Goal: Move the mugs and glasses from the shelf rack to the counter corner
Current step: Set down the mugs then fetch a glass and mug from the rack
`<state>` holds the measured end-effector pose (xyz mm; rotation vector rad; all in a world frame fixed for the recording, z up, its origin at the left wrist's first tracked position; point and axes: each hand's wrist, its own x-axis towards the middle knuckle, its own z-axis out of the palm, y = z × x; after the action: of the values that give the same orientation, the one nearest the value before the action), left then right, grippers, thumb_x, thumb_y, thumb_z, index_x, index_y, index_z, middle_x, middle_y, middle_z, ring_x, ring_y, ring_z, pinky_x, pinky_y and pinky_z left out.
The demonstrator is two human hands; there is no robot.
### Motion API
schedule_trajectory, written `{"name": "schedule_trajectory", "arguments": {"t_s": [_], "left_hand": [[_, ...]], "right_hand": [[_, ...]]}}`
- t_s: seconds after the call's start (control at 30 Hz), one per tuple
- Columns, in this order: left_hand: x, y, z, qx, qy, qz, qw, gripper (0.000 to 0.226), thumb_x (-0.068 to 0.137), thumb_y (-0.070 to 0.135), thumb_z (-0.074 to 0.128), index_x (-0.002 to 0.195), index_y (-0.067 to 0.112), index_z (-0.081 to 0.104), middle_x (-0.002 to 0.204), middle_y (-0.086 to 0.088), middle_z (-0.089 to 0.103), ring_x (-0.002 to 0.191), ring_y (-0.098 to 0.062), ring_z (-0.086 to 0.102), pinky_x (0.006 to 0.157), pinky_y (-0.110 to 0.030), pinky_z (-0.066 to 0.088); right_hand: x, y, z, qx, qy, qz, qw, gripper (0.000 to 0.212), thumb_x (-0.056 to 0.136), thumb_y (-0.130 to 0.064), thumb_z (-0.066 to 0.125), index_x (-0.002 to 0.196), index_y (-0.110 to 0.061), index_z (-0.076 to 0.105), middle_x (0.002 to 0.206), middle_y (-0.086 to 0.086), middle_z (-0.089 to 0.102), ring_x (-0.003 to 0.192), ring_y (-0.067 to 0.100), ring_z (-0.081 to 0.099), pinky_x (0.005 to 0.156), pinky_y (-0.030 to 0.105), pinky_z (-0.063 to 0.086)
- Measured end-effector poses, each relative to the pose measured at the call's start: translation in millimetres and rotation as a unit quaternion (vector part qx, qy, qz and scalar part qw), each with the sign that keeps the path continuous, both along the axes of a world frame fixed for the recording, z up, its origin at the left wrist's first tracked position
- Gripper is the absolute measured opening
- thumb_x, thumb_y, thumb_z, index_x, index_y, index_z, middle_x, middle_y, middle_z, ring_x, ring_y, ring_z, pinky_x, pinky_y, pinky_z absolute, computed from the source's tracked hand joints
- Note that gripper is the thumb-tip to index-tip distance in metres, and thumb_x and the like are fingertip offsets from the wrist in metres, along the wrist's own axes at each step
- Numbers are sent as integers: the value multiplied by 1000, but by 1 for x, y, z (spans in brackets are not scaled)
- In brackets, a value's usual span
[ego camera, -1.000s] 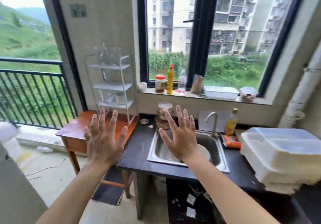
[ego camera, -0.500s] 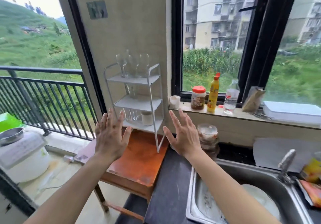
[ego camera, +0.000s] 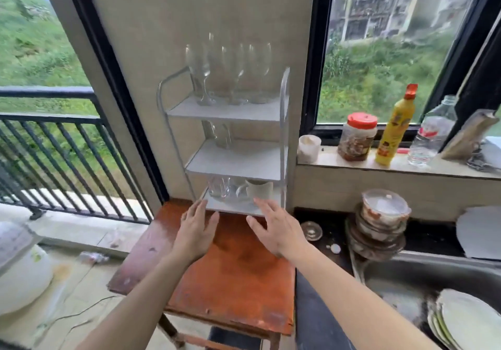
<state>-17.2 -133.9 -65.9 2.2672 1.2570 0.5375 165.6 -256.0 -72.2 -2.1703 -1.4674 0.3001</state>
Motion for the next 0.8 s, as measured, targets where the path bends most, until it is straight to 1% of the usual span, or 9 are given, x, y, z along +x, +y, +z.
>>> {"name": "schedule_trajectory", "arguments": {"t_s": [0.1, 0.17, 0.27, 0.37, 0.47, 0.57, 0.63, 0.73, 0.8], "left_hand": [[15, 48, -21, -79, 4, -26, 996, 66, 99, 44, 48, 153, 12, 28, 160, -10, 28, 148, -29, 17, 118, -38, 13], [22, 69, -30, -113, -15, -49, 992, 66, 98, 41, 50, 154, 13, 27, 160, -7, 29, 148, -30, 20, 120, -41, 18], [36, 100, -40, -193, -77, -67, 976, 64, 98, 33, 55, 153, 16, 27, 154, -8, 37, 135, -25, 43, 110, -37, 36], [49, 115, -42, -276, -163, -59, 945, 58, 98, 24, 58, 150, 15, 35, 151, -2, 41, 120, -14, 50, 96, -26, 37], [60, 122, -44, -319, -231, -56, 918, 49, 95, 15, 59, 142, 15, 46, 140, -4, 53, 112, -19, 59, 92, -29, 43], [67, 122, -41, -340, -264, -59, 901, 34, 94, 14, 58, 128, 13, 56, 123, -5, 62, 82, -10, 63, 72, -25, 45], [68, 122, -40, -345, -281, -56, 894, 27, 94, 16, 58, 120, 12, 60, 111, -1, 65, 71, -3, 63, 67, -26, 45], [61, 123, -40, -370, -308, -26, 876, 22, 94, 22, 59, 115, 16, 62, 102, 1, 65, 74, -9, 61, 69, -28, 45], [54, 121, -41, -395, -331, 3, 857, 22, 92, 26, 59, 110, 16, 64, 99, -1, 65, 74, -13, 58, 70, -30, 44]], "right_hand": [[-2, 48, -21, -37, 94, -38, 994, 62, 99, -51, 49, 155, -27, 34, 157, 1, 39, 136, 26, 48, 112, 39, 39], [-2, 71, -31, -36, 165, -66, 983, 60, 100, -38, 55, 155, -24, 35, 157, 1, 40, 130, 23, 53, 111, 32, 38], [-3, 102, -48, -16, 256, -115, 960, 58, 100, -26, 56, 155, -25, 35, 154, -2, 45, 109, 13, 58, 98, 22, 37], [-4, 122, -58, 15, 323, -142, 936, 52, 100, -12, 52, 150, -24, 41, 143, 1, 54, 92, 15, 58, 93, 34, 48], [-3, 138, -61, 43, 368, -162, 915, 46, 94, 1, 51, 135, -20, 51, 132, 4, 57, 88, 17, 60, 86, 44, 55], [-4, 147, -60, 49, 427, -166, 888, 50, 95, 2, 51, 140, -20, 47, 137, 0, 51, 107, 21, 62, 85, 39, 58], [-7, 150, -59, 50, 455, -160, 875, 51, 96, 2, 46, 141, -22, 46, 138, -2, 48, 109, 21, 65, 84, 34, 58], [-9, 150, -56, 57, 473, -162, 864, 48, 96, 0, 37, 139, -20, 47, 132, -4, 51, 99, 18, 70, 81, 32, 58], [-9, 147, -56, 66, 478, -171, 859, 35, 101, -9, 38, 132, -18, 52, 121, -2, 58, 96, 19, 72, 79, 32, 58]]}}
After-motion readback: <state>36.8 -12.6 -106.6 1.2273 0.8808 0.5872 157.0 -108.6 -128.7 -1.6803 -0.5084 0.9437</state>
